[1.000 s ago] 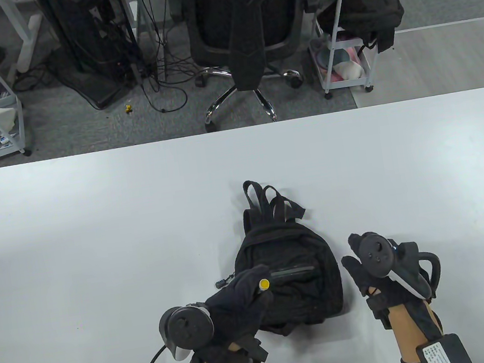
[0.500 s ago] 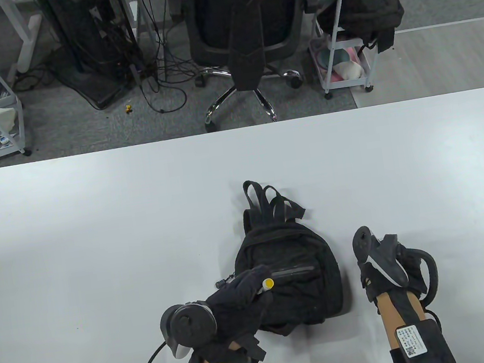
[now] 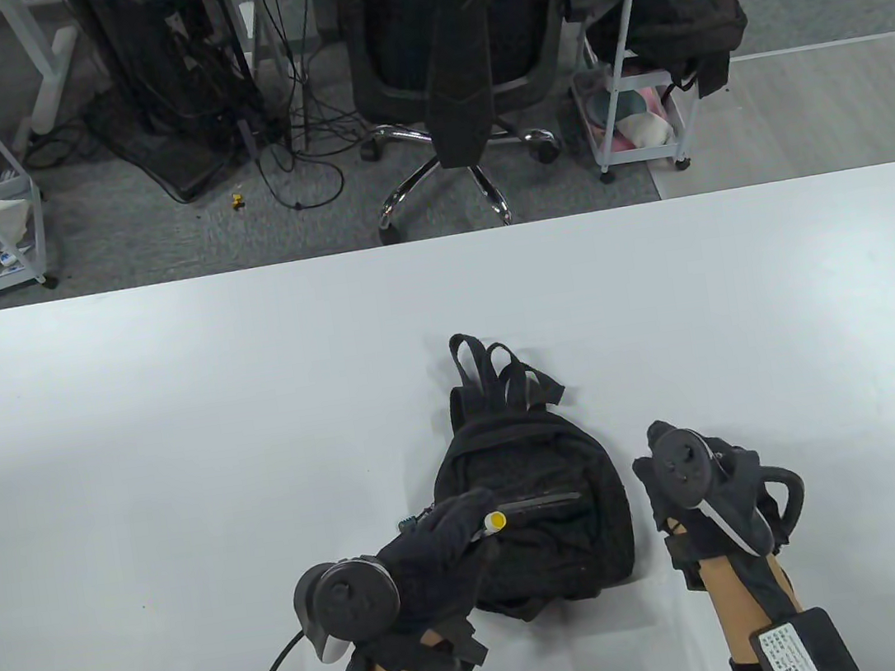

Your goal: Apply lubricant on backpack

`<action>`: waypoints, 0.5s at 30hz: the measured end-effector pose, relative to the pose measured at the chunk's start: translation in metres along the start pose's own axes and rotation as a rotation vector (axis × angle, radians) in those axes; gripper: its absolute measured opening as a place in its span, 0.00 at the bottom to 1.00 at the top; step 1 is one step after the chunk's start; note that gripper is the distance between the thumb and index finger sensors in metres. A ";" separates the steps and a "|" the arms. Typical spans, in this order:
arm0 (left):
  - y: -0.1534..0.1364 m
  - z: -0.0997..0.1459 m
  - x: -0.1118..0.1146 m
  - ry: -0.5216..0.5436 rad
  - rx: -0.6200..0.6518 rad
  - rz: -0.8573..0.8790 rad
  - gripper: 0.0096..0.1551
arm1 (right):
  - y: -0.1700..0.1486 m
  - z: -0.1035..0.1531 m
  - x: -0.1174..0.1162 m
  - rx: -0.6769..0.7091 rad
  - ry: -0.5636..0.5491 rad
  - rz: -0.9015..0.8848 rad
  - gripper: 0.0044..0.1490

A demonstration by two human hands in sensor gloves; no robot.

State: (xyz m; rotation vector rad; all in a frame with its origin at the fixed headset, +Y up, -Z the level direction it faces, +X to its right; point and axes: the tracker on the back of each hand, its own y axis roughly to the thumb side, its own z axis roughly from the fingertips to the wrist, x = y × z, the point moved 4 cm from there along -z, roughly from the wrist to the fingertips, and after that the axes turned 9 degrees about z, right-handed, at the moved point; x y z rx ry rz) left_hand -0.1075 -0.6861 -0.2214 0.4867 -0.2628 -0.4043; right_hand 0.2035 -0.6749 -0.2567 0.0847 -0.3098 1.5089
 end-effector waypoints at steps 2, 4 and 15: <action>0.001 0.000 0.001 -0.003 0.002 -0.017 0.30 | 0.007 0.009 0.016 0.065 -0.062 -0.092 0.32; 0.001 0.000 0.002 -0.009 0.004 -0.029 0.30 | 0.017 0.020 0.033 0.148 -0.123 -0.204 0.31; 0.003 -0.001 0.012 -0.071 0.014 -0.074 0.30 | 0.076 0.065 0.065 0.477 -0.202 -0.333 0.31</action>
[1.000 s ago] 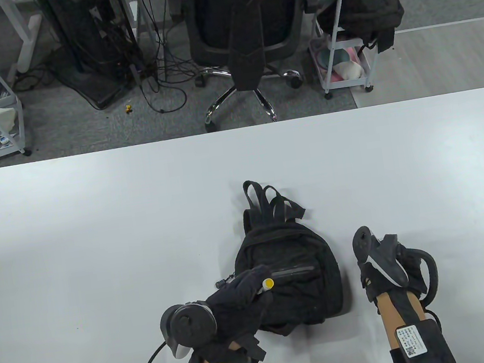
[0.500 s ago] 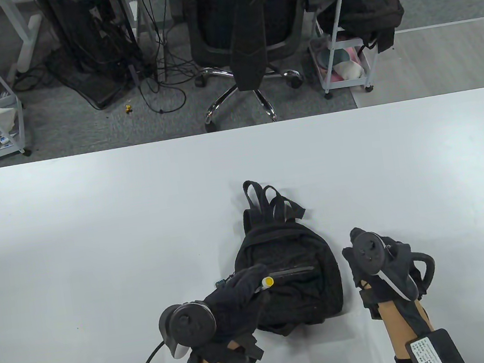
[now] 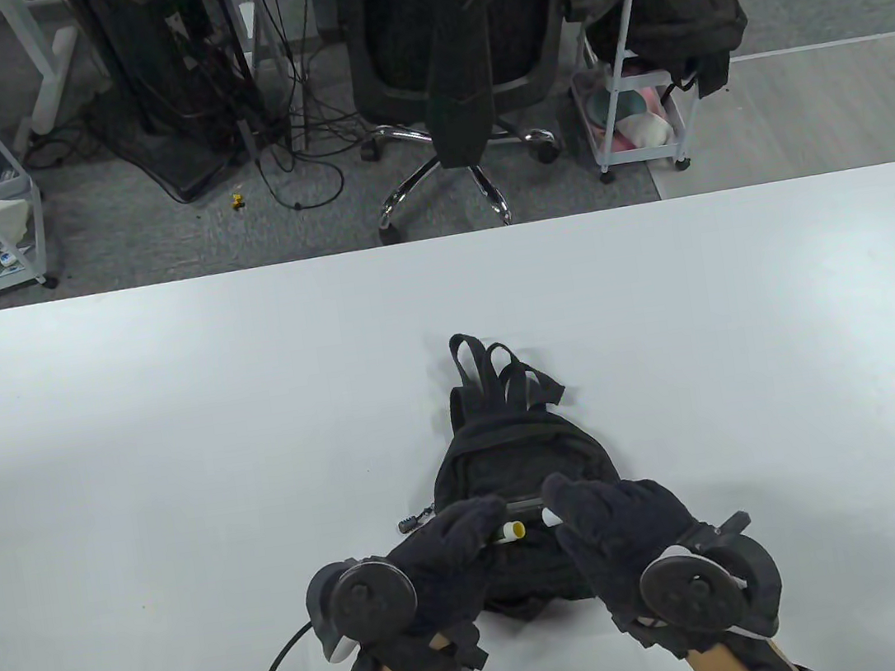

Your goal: Apply lubricant on backpack

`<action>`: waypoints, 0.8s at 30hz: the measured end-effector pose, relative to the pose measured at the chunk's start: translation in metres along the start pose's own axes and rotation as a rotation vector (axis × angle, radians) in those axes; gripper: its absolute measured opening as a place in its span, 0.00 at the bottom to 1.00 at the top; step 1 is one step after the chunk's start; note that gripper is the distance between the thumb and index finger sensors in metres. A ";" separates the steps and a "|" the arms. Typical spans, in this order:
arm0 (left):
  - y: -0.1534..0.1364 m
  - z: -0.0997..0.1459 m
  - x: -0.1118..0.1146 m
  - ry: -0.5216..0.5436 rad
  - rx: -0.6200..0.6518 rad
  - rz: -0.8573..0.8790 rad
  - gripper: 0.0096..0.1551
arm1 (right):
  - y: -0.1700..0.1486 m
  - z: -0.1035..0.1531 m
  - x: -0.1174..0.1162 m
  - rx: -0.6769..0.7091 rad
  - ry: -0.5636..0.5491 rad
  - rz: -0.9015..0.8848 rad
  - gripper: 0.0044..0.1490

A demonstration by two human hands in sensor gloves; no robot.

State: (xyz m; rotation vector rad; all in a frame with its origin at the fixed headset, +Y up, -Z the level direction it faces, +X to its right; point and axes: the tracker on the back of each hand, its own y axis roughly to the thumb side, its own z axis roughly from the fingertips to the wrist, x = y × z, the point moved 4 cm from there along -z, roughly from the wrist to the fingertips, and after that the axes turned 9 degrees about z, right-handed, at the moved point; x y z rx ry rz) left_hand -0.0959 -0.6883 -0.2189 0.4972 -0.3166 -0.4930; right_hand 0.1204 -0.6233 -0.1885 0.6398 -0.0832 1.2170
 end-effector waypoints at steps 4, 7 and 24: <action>0.003 -0.001 0.004 -0.025 0.010 -0.010 0.29 | 0.010 0.002 -0.004 0.034 0.005 0.051 0.31; 0.004 -0.001 0.006 -0.034 0.014 -0.008 0.29 | 0.013 0.001 -0.009 0.052 0.039 0.037 0.32; 0.006 0.000 0.009 -0.053 0.018 -0.012 0.29 | 0.017 0.000 -0.017 0.078 0.096 -0.004 0.31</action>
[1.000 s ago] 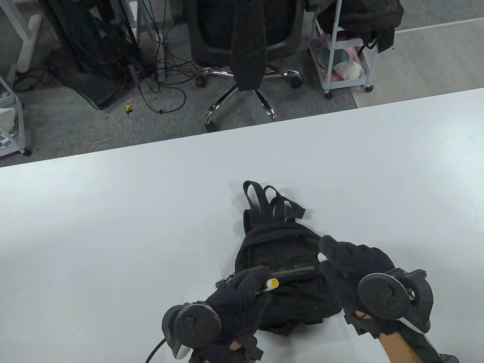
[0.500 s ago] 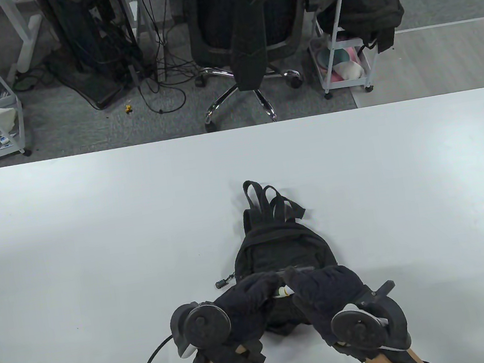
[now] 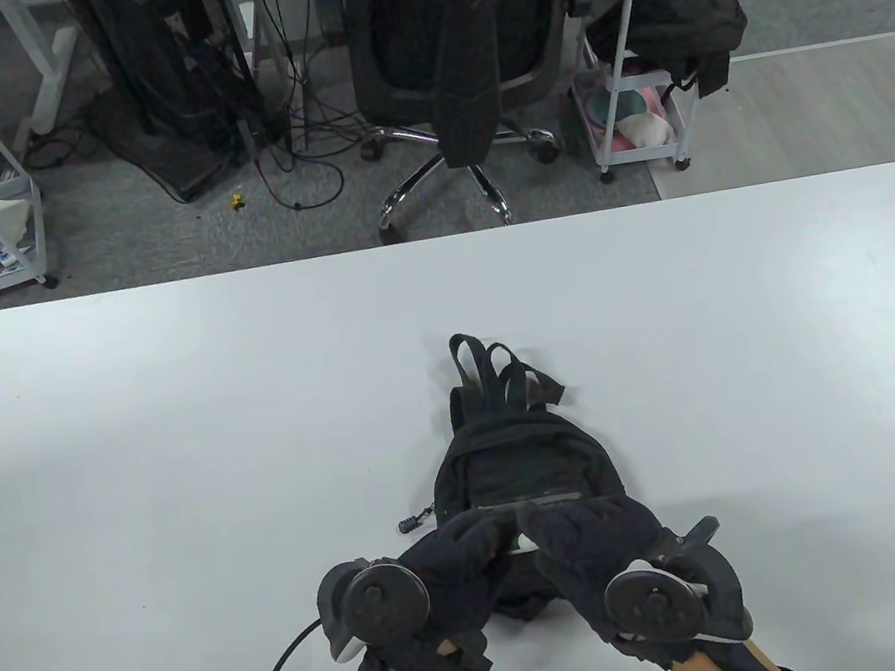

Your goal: Apply lubricant on backpack

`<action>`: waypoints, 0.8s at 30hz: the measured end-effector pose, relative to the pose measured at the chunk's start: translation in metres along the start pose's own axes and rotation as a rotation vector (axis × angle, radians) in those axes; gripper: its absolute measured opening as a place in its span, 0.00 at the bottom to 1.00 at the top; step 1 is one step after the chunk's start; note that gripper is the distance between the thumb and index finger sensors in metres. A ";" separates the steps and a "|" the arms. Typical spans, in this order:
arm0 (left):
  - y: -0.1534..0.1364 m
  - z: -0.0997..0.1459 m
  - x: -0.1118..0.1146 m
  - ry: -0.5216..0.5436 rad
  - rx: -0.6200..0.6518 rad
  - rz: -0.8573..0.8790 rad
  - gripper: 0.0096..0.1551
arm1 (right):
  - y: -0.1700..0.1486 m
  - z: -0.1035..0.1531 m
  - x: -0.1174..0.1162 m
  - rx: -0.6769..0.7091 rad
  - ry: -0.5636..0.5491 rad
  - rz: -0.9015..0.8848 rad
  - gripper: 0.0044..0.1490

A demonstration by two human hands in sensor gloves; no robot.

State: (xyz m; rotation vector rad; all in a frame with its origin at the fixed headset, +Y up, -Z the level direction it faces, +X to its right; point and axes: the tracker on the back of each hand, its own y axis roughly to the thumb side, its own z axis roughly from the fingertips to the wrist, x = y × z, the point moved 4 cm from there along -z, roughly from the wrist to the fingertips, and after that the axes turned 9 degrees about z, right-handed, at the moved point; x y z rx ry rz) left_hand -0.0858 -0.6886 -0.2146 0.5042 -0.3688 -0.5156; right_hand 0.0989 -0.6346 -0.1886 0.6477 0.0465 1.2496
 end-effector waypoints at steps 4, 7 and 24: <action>0.003 -0.002 0.004 0.011 0.014 -0.050 0.29 | -0.001 -0.001 -0.003 0.004 -0.003 -0.014 0.31; 0.005 -0.002 0.006 0.019 0.016 -0.063 0.29 | -0.004 -0.002 -0.004 0.006 0.000 -0.036 0.30; -0.019 -0.002 -0.011 0.035 -0.165 -0.399 0.29 | -0.014 -0.006 -0.029 -0.035 0.142 0.090 0.38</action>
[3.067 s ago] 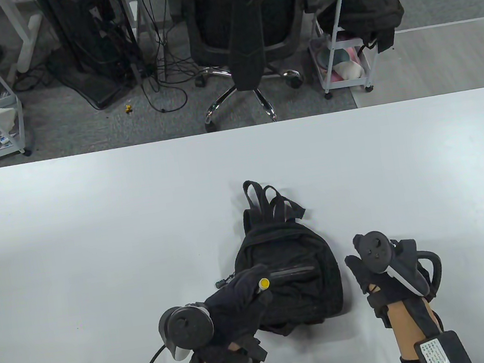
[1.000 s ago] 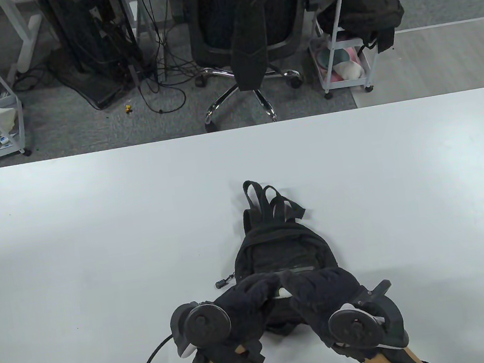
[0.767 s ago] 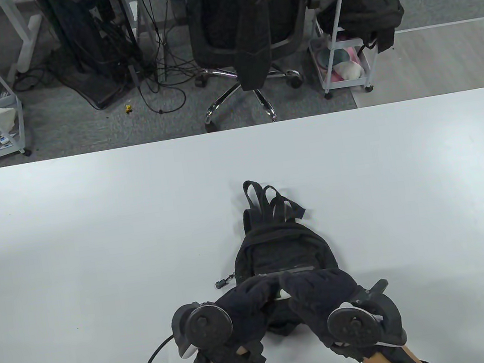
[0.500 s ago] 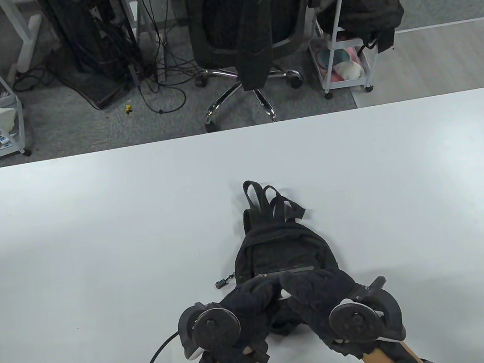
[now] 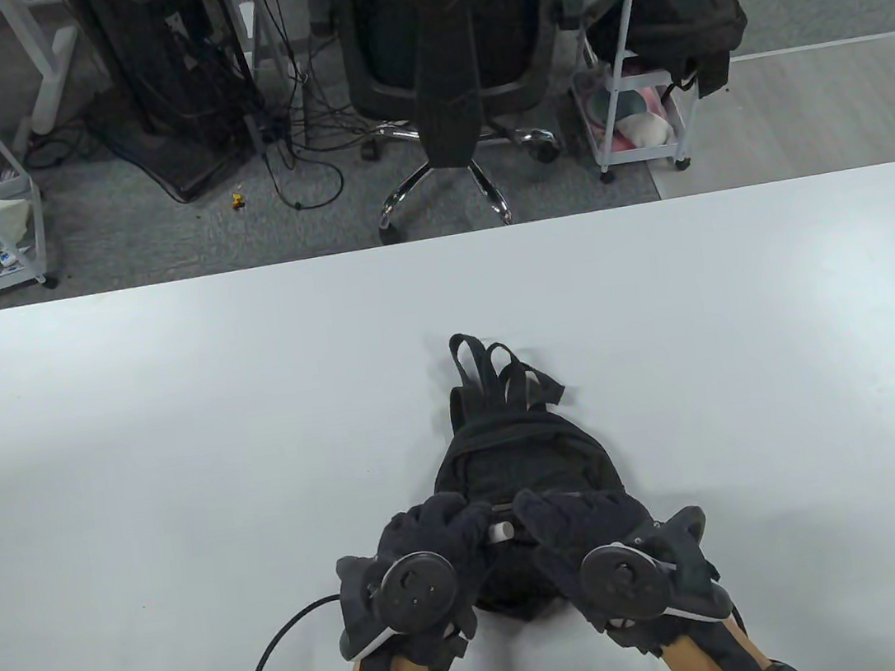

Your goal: Apply lubricant on backpack

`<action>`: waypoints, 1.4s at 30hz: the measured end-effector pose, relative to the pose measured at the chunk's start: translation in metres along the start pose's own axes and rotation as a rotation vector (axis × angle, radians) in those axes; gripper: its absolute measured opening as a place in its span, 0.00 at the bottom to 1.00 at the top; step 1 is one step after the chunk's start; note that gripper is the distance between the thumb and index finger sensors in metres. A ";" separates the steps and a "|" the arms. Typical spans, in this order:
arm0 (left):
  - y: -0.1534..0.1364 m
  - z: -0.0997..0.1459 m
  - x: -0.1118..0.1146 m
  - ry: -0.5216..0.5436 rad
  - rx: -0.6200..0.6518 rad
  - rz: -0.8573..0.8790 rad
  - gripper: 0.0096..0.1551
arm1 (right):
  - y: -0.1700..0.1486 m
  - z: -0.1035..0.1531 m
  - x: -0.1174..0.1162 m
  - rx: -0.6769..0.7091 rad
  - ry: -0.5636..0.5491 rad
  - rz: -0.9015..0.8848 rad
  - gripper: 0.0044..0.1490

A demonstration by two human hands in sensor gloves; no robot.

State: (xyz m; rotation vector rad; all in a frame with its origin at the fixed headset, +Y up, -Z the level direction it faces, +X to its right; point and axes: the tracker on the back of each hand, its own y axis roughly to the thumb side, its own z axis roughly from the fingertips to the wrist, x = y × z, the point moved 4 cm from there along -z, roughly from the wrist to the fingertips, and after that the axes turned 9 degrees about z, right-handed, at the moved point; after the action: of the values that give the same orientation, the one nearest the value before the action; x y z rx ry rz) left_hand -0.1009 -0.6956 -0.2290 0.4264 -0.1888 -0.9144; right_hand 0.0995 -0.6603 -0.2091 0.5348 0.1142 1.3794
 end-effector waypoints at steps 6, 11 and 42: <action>-0.025 0.011 -0.060 0.233 -0.026 0.032 0.31 | -0.019 -0.001 0.003 -0.046 0.001 -0.093 0.39; -0.058 0.028 -0.099 0.324 -0.305 -0.085 0.31 | -0.020 -0.001 0.000 -0.050 0.018 -0.081 0.40; -0.171 0.051 -0.061 0.133 -0.891 -0.127 0.32 | -0.013 -0.002 -0.012 0.002 0.102 -0.082 0.43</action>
State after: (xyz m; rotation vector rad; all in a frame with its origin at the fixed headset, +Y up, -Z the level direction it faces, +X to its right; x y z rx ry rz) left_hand -0.2788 -0.7526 -0.2562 -0.3325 0.3697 -0.9946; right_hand 0.1074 -0.6724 -0.2196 0.4561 0.2180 1.3263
